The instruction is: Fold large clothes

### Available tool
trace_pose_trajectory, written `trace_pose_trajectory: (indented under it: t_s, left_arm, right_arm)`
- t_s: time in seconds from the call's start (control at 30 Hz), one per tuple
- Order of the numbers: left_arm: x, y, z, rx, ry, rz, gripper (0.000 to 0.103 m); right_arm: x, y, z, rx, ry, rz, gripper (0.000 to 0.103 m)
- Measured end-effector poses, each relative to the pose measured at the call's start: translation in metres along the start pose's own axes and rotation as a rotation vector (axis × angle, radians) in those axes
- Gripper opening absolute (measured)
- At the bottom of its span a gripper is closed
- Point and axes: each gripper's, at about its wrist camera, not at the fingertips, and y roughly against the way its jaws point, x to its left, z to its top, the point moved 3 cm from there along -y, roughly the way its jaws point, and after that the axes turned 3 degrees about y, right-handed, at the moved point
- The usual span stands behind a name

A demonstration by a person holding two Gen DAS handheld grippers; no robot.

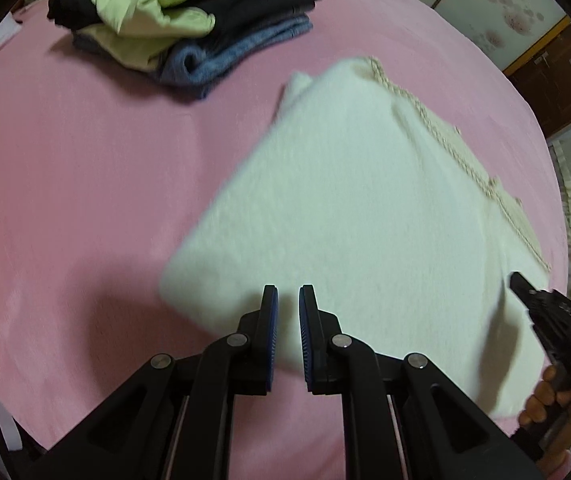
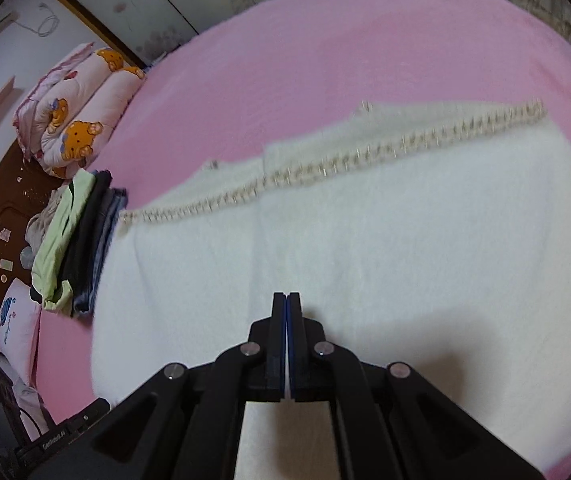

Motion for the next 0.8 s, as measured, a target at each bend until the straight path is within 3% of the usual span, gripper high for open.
trace_pose_trajectory:
  t_s: [0.13, 0.3, 0.33, 0.43, 0.8]
  left_arm:
    - [0.003, -0.004, -0.011, 0.030, 0.015, -0.026, 0.009]
    - [0.013, -0.007, -0.025, 0.076, 0.037, -0.092, 0.020]
    - [0.016, -0.008, -0.027, 0.082, 0.053, -0.105, 0.024]
    - [0.029, -0.015, -0.034, 0.117, 0.139, -0.191, 0.049]
    - [0.069, -0.048, -0.023, 0.066, 0.352, -0.414, 0.049]
  right_arm:
    - [-0.007, -0.009, -0.017, 0.022, -0.048, -0.002, 0.000]
    - [-0.010, -0.017, -0.027, 0.031, -0.042, -0.042, 0.000]
    - [-0.010, -0.020, -0.028, 0.034, -0.033, -0.047, 0.000]
    - [-0.014, -0.020, -0.027, 0.047, -0.023, -0.052, 0.000]
    - [-0.017, -0.018, -0.025, 0.052, -0.052, -0.056, 0.000]
